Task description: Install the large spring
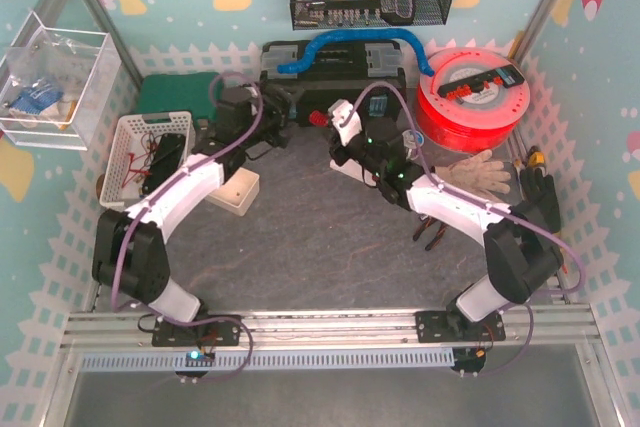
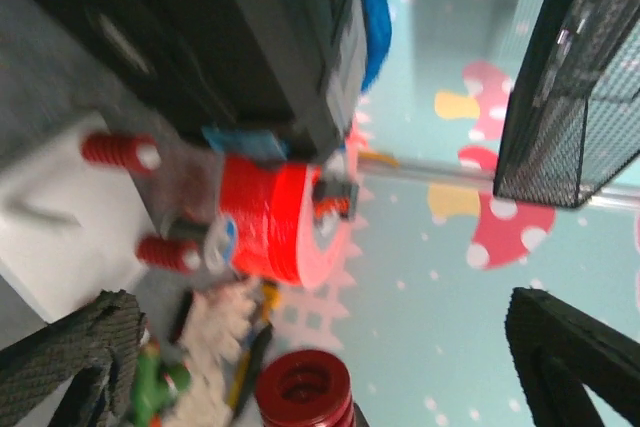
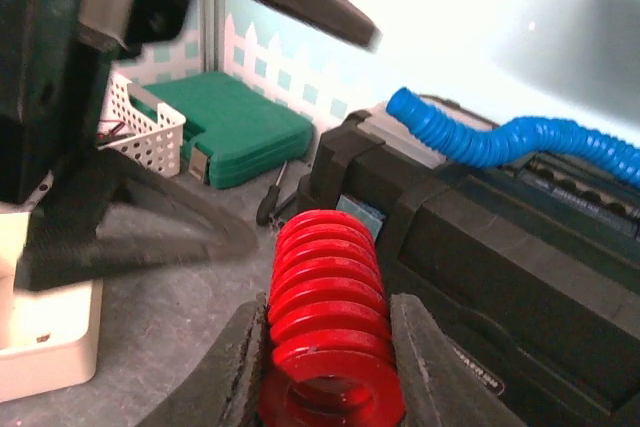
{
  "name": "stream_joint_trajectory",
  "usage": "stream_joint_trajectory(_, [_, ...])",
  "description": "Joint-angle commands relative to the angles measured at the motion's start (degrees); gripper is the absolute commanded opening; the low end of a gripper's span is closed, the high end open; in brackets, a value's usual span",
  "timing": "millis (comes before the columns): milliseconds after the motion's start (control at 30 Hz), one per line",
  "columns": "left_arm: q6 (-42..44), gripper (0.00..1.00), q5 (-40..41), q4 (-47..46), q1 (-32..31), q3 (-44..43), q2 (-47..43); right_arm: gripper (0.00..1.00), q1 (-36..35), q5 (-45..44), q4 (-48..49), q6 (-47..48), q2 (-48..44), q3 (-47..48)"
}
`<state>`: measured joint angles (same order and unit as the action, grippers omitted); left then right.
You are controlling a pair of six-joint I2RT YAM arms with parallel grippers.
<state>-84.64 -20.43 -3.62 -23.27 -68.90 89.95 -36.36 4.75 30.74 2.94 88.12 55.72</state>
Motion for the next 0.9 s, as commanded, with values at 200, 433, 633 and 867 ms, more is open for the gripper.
stream_joint_trajectory(200, [32.85, 0.99, 11.02, 9.55, 7.37, 1.66, -7.21, 0.0, 3.12, -4.87, -50.56, -11.18, 10.35, 27.87])
stream_joint_trajectory(433, [49.58, 0.99, 15.71, 12.18, 6.41, 4.19, -11.38, 0.0, 5.0, -4.38, -70.74, -13.69, 20.04, 45.93])
stream_joint_trajectory(633, [56.27, 0.99, 17.72, 12.23, 6.13, 5.62, -14.63, 0.0, 5.05, -5.24, -87.58, -13.46, 32.18, 64.17])
stream_joint_trajectory(867, [59.72, 0.99, 19.31, 12.14, 6.03, 5.61, -15.92, 0.0, 4.98, -6.6, -93.12, -13.75, 36.7, 70.48])
